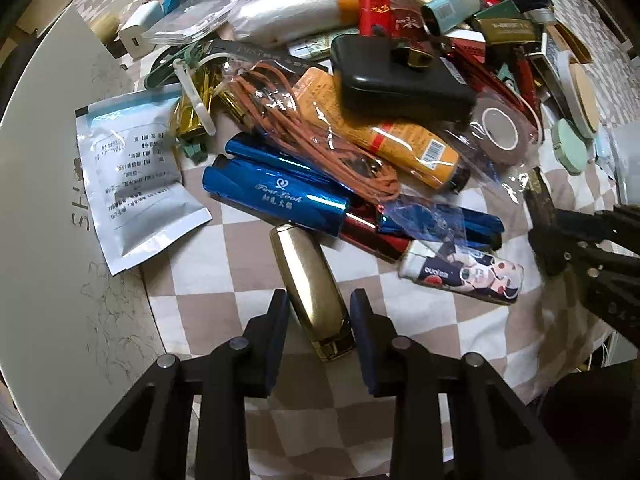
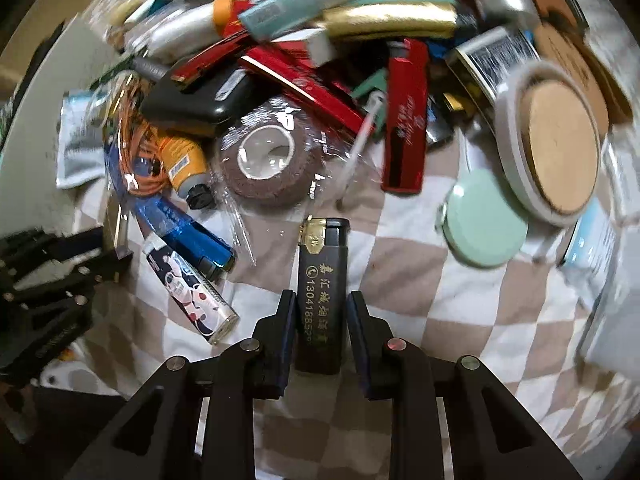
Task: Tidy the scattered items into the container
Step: 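Lift the black lighter with the right gripper while the left gripper grasps the gold tube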
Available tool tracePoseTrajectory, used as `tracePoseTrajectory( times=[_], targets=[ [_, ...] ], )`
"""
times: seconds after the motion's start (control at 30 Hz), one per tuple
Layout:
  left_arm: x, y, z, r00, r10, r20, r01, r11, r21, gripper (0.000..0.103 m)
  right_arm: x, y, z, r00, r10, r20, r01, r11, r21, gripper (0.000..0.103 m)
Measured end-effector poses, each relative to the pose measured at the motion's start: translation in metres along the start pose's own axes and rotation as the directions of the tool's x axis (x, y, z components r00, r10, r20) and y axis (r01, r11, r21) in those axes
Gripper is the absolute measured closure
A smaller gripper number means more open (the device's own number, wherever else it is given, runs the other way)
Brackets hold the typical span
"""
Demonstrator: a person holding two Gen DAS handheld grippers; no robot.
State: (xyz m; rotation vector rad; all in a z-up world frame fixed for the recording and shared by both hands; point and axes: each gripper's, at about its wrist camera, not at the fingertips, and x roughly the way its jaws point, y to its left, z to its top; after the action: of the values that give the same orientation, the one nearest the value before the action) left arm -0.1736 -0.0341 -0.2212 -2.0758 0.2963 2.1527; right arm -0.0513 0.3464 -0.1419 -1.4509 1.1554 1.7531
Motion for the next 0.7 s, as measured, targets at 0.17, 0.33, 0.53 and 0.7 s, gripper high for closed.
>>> tracePoseTrajectory(
  times=[0.17,0.33,0.53,0.7],
  targets=[
    [-0.007,0.019,-0.003,1.0,-0.021,0.022,0.021,1.0,-0.008,0.076,-0.015,0.005,0.001,0.999,0.033,0.012,-0.033,0.999,-0.013,0.079],
    [-0.01,0.041,-0.005,0.999,-0.034,0.036,0.035,0.999,-0.024,0.078,-0.033,0.008,0.01,0.995,0.09,0.043,-0.091,0.996,0.007,0.082],
    [-0.019,0.068,-0.007,0.996,-0.061,0.067,0.064,0.997,-0.045,0.078,-0.023,0.009,-0.003,0.988,0.138,0.069,-0.14,0.99,0.025,0.091],
    [-0.027,0.092,-0.007,0.992,-0.08,0.095,0.087,0.994,-0.065,0.079,0.009,0.019,-0.013,0.987,0.145,0.071,-0.147,0.988,0.035,0.091]
  ],
)
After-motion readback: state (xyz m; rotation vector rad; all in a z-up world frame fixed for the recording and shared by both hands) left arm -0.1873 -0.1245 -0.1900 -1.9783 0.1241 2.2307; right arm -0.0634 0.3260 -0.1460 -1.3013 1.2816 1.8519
